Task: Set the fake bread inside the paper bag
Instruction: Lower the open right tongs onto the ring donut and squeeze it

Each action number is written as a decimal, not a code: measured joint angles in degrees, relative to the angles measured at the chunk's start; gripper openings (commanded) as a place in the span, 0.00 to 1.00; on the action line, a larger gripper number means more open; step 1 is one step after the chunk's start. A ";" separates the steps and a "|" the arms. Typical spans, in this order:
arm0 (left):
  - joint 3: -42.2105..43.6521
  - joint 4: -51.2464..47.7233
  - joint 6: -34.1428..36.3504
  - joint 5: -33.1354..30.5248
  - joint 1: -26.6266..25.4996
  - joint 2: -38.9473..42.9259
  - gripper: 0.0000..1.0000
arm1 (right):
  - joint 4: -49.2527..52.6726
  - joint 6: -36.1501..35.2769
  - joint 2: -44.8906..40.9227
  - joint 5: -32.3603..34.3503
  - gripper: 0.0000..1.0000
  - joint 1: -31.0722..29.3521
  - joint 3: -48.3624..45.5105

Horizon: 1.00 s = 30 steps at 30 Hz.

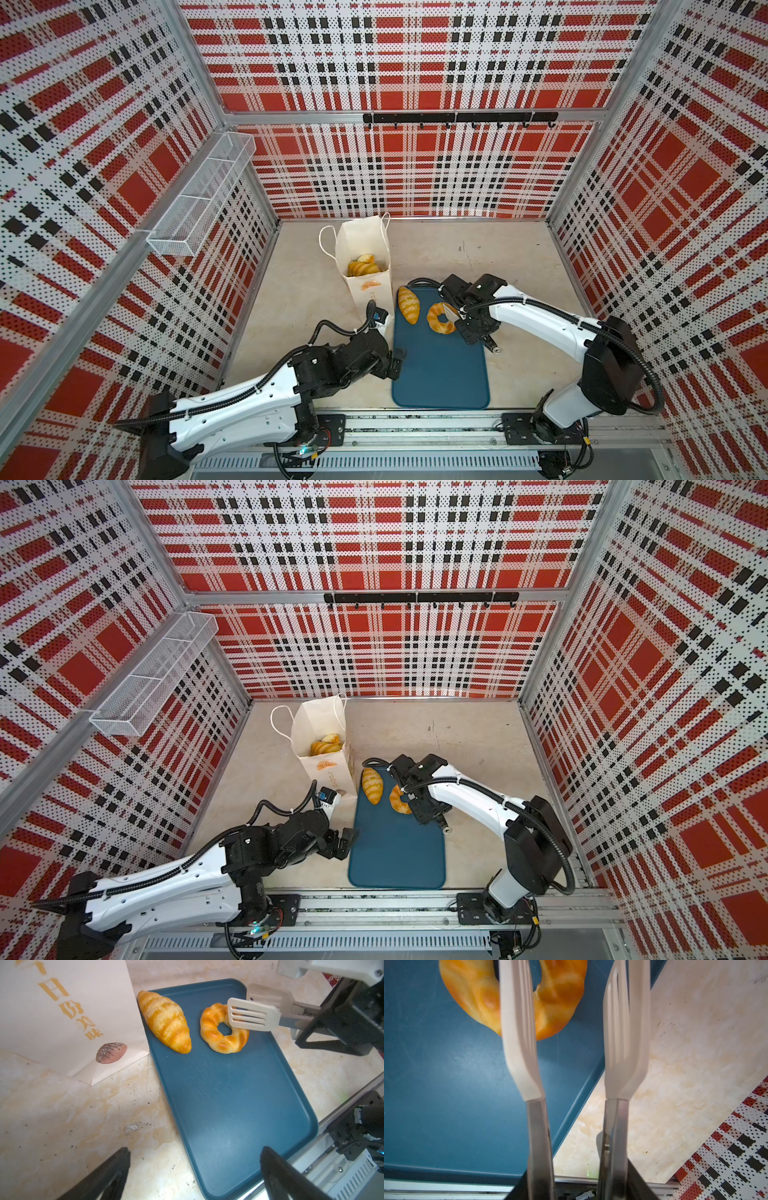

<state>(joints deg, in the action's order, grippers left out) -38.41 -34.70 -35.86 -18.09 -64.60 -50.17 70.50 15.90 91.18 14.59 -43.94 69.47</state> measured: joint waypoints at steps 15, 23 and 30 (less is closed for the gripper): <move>0.00 0.00 -0.11 -0.20 0.00 -0.11 0.99 | -1.09 -2.84 5.09 -0.85 0.44 1.22 2.75; 0.00 -0.04 -0.11 -0.55 -0.02 0.11 0.99 | -0.02 -4.44 6.86 -1.11 0.33 1.27 3.08; 0.00 -0.55 -0.11 -1.31 -0.02 1.60 0.99 | 0.63 -4.59 6.84 -1.09 0.31 1.27 3.72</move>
<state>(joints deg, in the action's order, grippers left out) -38.41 -35.24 -35.97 -19.40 -64.62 -48.58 71.13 11.31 98.02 13.50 -42.68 73.19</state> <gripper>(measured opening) 0.995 0.311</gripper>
